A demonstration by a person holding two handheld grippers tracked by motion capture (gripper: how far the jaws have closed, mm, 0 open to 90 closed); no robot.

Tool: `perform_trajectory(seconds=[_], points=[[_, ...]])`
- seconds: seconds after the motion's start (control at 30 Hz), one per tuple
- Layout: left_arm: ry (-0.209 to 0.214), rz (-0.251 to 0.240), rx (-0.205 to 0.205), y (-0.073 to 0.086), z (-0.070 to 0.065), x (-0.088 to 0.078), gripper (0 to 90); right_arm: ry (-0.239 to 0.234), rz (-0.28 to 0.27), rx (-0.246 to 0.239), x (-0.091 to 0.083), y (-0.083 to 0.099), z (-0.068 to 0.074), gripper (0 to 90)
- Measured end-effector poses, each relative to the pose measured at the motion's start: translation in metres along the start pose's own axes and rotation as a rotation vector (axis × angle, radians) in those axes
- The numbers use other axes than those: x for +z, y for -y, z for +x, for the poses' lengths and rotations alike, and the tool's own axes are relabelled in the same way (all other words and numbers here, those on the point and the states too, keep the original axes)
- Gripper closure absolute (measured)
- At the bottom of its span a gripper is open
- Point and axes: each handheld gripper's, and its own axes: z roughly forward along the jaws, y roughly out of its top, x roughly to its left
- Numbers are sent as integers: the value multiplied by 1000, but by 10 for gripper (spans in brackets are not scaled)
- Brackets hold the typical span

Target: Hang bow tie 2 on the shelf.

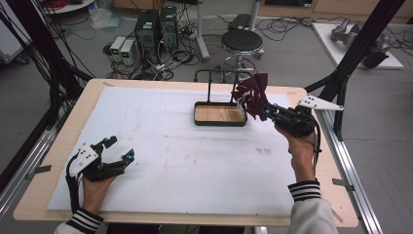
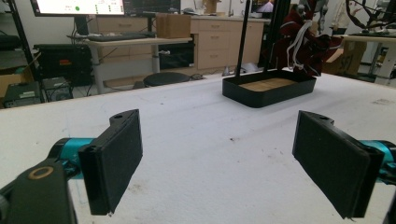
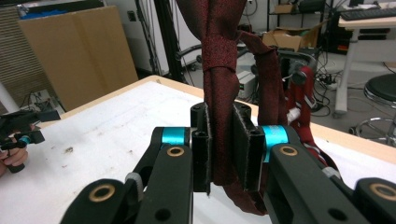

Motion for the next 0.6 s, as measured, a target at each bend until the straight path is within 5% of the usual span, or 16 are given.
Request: perform_trajectory(seconds=[0.6], points=[[5,-2,-7,0,1,0,163,-7,-1,-30,32,-16,8,792]])
